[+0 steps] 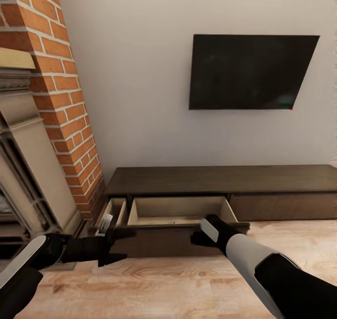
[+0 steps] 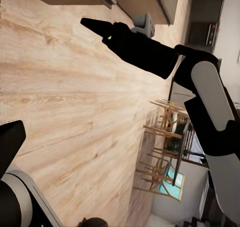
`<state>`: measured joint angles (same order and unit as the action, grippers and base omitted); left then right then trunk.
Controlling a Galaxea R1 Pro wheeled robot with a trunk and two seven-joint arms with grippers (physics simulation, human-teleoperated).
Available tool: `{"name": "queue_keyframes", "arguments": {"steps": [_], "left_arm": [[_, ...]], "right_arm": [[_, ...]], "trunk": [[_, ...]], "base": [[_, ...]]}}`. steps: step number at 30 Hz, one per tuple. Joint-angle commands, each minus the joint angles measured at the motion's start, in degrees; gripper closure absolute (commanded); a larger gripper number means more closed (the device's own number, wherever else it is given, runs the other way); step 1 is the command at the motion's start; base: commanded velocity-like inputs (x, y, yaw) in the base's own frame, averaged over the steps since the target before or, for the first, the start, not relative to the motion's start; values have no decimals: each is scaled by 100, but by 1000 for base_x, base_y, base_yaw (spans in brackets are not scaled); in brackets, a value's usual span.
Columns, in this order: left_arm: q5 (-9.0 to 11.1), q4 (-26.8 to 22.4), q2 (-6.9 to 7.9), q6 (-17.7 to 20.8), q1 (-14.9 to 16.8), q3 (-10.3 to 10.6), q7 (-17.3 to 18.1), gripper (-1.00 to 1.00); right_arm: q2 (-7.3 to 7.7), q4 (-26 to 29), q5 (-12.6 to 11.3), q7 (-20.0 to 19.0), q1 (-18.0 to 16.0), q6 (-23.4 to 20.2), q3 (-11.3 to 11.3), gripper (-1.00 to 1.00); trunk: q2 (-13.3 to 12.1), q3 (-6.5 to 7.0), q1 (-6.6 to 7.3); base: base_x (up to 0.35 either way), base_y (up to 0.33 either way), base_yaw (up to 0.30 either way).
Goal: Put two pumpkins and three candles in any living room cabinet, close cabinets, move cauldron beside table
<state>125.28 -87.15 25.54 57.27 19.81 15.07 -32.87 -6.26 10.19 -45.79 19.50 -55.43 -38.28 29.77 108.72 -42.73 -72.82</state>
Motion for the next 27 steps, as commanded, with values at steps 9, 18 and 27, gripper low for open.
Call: {"name": "queue_keyframes", "arguments": {"steps": [9,18,27], "left_arm": [[-221,-1,-20,-27,5,-43,-516,-100],[-1838,237,-599,-244,22,-53,-1340,-100],[-4621,1371,-1582,-881,48,-67,-1341,-100]], "right_arm": [[2,41,-55,47,59,171,37,-100],[-21,15,36,39,918,1894,75,-100],[9,-12,44,28,1603,3123,90,-100]], "trunk": [[3,-6,4],[3,-6,4],[3,-6,4]], "base": [[-231,0,0],[-21,0,0],[0,0,0]]}}
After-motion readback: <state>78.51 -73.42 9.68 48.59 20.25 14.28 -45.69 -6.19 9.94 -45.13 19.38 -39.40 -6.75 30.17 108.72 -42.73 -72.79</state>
